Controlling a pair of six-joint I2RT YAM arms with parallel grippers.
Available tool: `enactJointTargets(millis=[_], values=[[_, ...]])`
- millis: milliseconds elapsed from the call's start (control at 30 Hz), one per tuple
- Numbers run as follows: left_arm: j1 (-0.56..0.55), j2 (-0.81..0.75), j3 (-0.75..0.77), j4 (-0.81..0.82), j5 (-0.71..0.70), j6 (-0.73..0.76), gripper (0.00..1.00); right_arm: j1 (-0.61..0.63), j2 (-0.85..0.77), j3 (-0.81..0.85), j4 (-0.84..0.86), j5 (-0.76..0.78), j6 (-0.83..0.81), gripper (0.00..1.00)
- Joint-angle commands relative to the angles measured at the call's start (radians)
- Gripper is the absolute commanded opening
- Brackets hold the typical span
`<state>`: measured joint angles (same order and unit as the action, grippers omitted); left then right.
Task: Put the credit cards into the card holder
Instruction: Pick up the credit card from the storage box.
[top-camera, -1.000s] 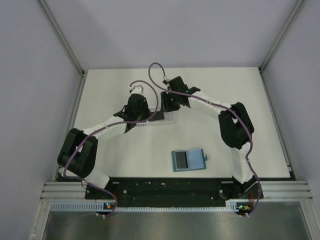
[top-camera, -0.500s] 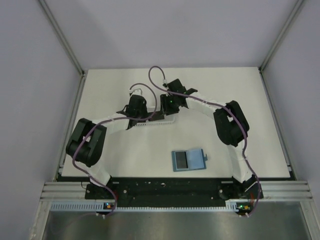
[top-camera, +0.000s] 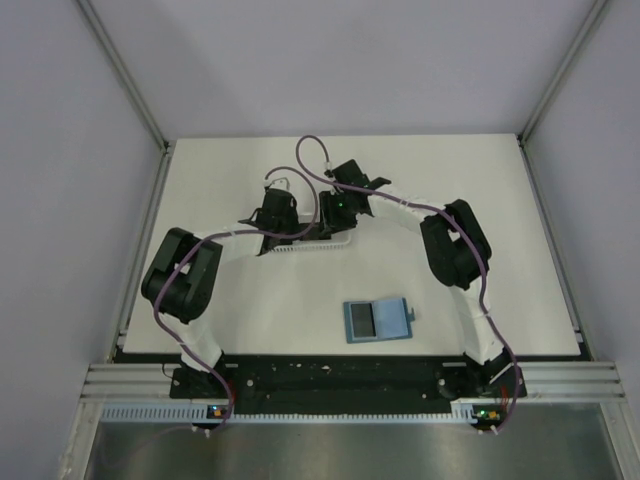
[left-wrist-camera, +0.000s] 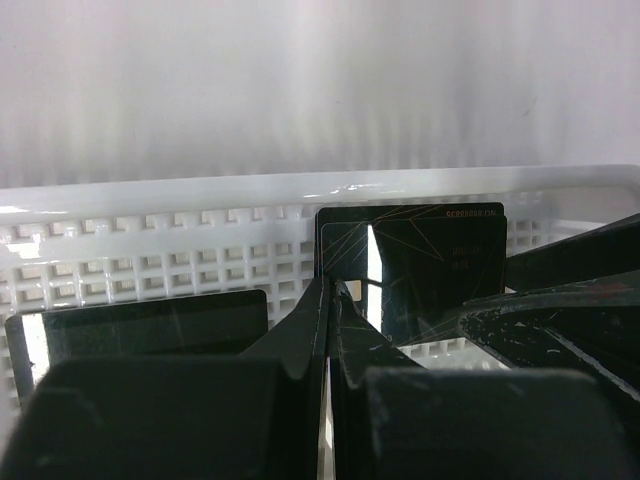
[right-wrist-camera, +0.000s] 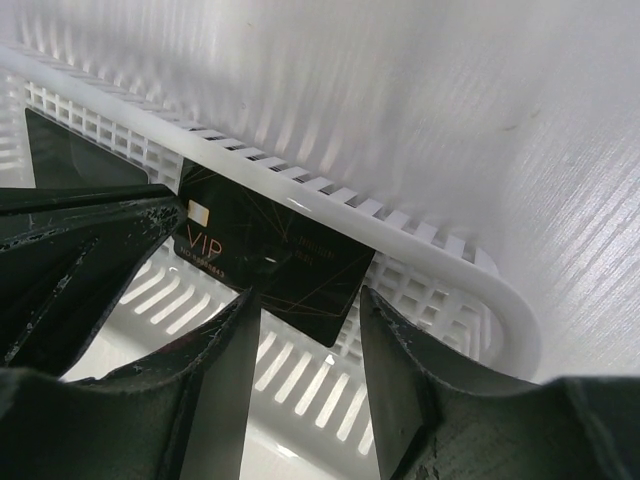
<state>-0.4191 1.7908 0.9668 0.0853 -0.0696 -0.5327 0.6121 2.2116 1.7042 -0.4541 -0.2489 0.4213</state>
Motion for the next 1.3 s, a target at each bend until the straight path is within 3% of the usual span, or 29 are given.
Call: enactJointTargets(millis=[0, 533, 1267], values=[[0.005, 0.041, 0.018, 0.005, 0.022, 0.000, 0.00, -0.006, 0.016, 0.052, 0.000, -0.010, -0.003, 0.44], [0.005, 0.055, 0.016, 0.007, 0.037, 0.002, 0.00, -0.006, -0.050, 0.026, 0.023, -0.053, -0.026, 0.40], [0.013, 0.068, 0.019, 0.008, 0.056, 0.000, 0.00, -0.006, -0.151, -0.103, 0.206, -0.139, -0.012, 0.40]])
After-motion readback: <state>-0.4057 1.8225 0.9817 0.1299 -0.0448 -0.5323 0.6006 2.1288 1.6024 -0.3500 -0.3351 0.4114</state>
